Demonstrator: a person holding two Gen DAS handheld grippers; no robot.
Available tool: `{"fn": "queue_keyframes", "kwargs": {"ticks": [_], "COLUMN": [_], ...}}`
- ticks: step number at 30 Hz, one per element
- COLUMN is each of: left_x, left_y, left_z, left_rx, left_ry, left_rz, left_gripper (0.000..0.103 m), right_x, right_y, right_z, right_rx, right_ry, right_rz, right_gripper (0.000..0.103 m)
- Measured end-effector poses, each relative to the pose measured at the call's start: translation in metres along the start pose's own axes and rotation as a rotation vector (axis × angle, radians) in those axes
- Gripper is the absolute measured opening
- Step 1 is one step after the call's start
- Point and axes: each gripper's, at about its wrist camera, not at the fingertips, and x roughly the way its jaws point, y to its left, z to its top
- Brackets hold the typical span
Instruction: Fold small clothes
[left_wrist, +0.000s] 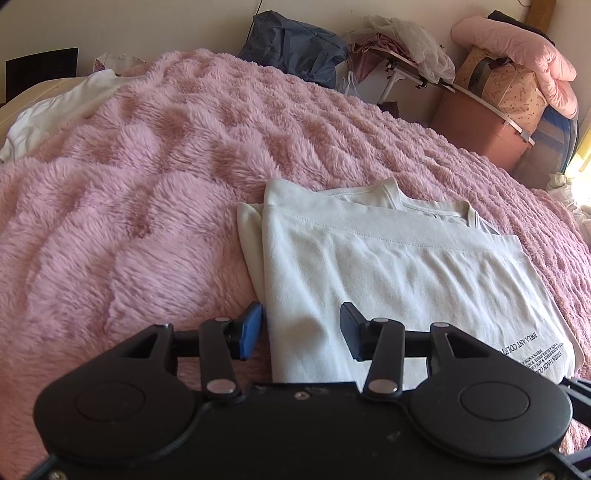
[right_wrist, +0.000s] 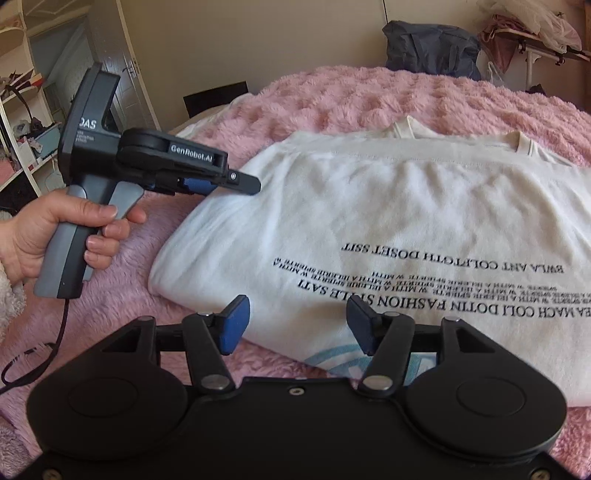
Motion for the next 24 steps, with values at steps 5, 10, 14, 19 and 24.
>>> {"fn": "queue_keyframes", "kwargs": {"ticks": [5,10,14,19,24], "left_x": [-0.017,-0.011,0.012,0.038,0.042], "left_y": [-0.011,-0.022,-0.031,-0.016,-0.01], "left_z": [0.015,0.02,0.017,0.008,0.002], "left_rx": [0.003,-0.013,0.017,-0.04,-0.06], "left_ry": [-0.084,-0.097,-0.056,0.001,-0.01], "left_rz": [-0.017,-0.091,-0.091,-0.089,-0.111], "left_gripper": [0.048,0.049,0.049,0.049,0.05], "right_x": [-0.004,0.026,0.061,0.1,0.123], "right_y": [-0.031,-0.081,-0.111,-0.13,-0.14], "right_z": [0.042,0.085,0.107,0.124,0.123], "right_rx": [-0.027,-0.021,0.0,-0.043,-0.109], "right_ry": [-0.098,-0.163,-0.165,-0.128,-0.057], "right_rz": [-0.125,-0.319,-0.427,-0.539,-0.587], "right_gripper": [0.06,0.06,0.06,0.06,0.059]}}
